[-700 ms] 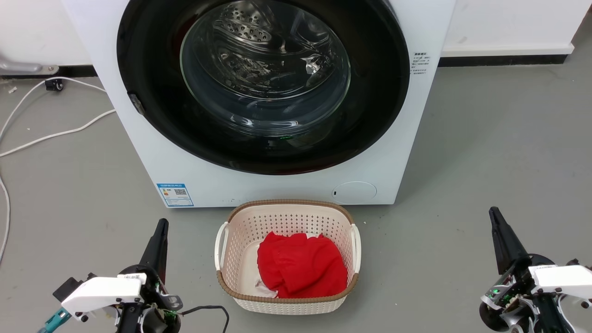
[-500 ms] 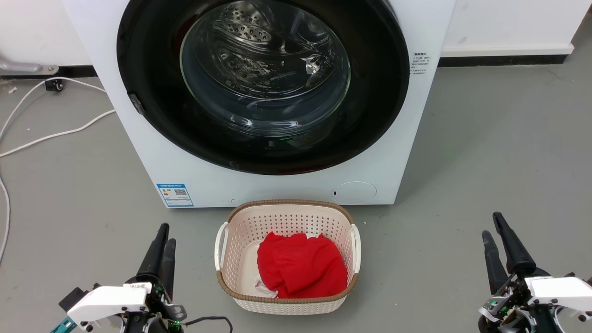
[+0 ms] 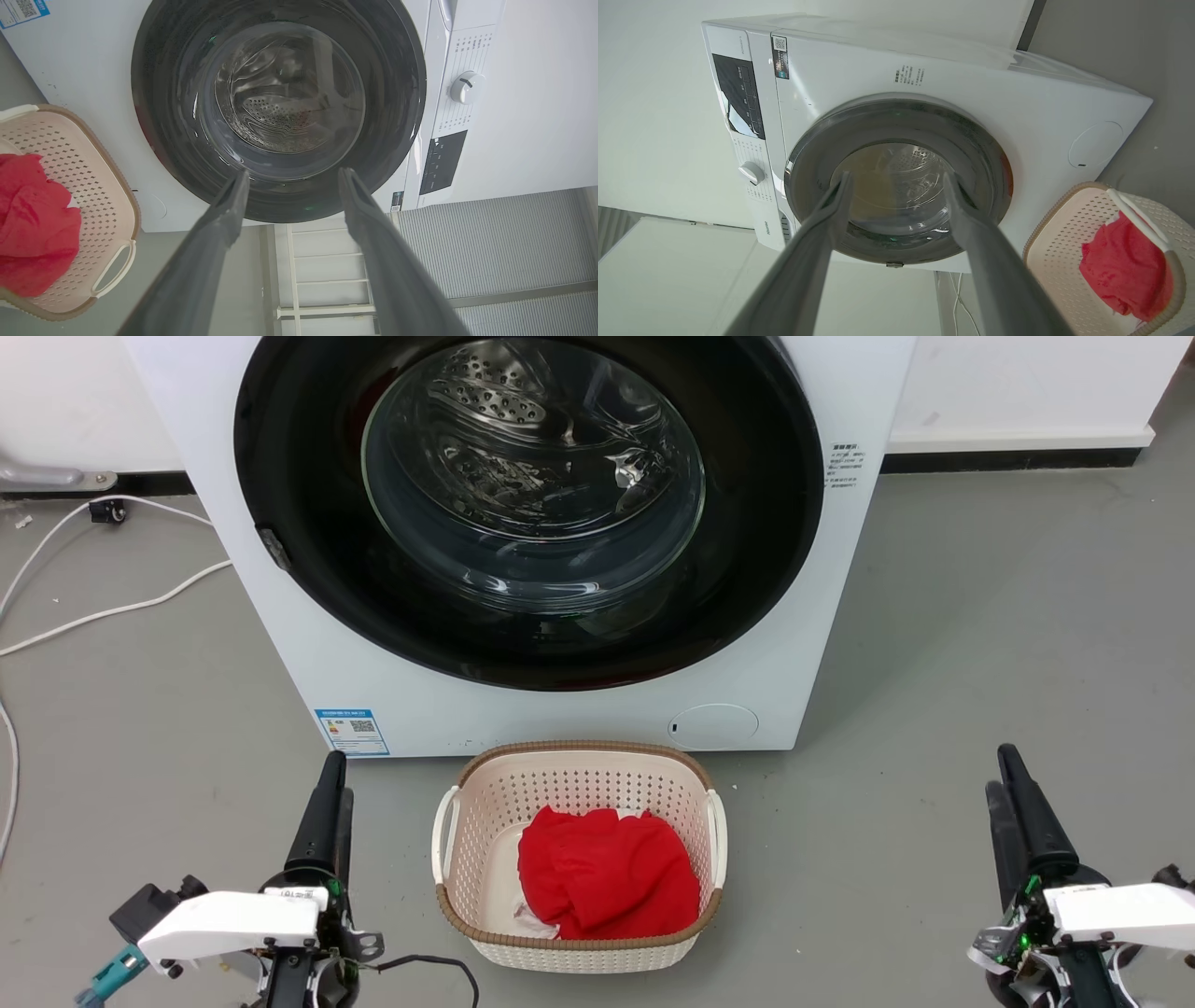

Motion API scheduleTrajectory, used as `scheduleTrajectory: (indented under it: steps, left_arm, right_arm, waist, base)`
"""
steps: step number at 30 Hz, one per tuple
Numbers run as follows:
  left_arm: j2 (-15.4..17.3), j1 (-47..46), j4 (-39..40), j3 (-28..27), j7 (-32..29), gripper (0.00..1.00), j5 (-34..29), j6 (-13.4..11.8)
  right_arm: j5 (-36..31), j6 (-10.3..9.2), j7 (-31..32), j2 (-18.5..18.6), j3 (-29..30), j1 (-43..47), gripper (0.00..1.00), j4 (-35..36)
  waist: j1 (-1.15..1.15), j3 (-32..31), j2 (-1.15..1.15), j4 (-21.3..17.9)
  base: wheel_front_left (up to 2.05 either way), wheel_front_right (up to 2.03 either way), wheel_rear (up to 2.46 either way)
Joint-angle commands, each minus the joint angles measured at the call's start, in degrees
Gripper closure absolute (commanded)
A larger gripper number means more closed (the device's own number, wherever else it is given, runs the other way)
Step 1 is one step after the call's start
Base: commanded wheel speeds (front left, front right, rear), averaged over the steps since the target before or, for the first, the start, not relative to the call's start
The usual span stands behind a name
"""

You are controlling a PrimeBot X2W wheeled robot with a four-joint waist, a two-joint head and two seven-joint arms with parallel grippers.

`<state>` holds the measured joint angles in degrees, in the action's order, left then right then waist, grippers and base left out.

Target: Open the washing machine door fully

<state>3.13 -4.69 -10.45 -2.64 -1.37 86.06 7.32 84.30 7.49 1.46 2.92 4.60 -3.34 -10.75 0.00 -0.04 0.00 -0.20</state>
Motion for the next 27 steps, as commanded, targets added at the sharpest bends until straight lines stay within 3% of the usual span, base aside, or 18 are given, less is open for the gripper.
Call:
scheduleTrajectory:
  steps: [1,27]
  left_arm:
    - [0.57,-0.55,2.11,0.04,0.79,0.00,-3.14,0.06]
    - [0.79,0.43,9.20,1.47,6.11,0.00,-32.03,0.12]
  right_arm:
    - [-3.59,0.00,-0.80,0.06,-0.58,-0.67,0.00,2.23]
    - [-41.30,0.00,-6.17,0.03,-4.80,0.60,0.00,9.78]
  waist:
    - [0.00,0.02,0.00,0.04]
    - [0.00,0.36,0.00,0.64]
  base:
    - [0.00,0.00,0.00]
    - [0.00,0.00,0.00]
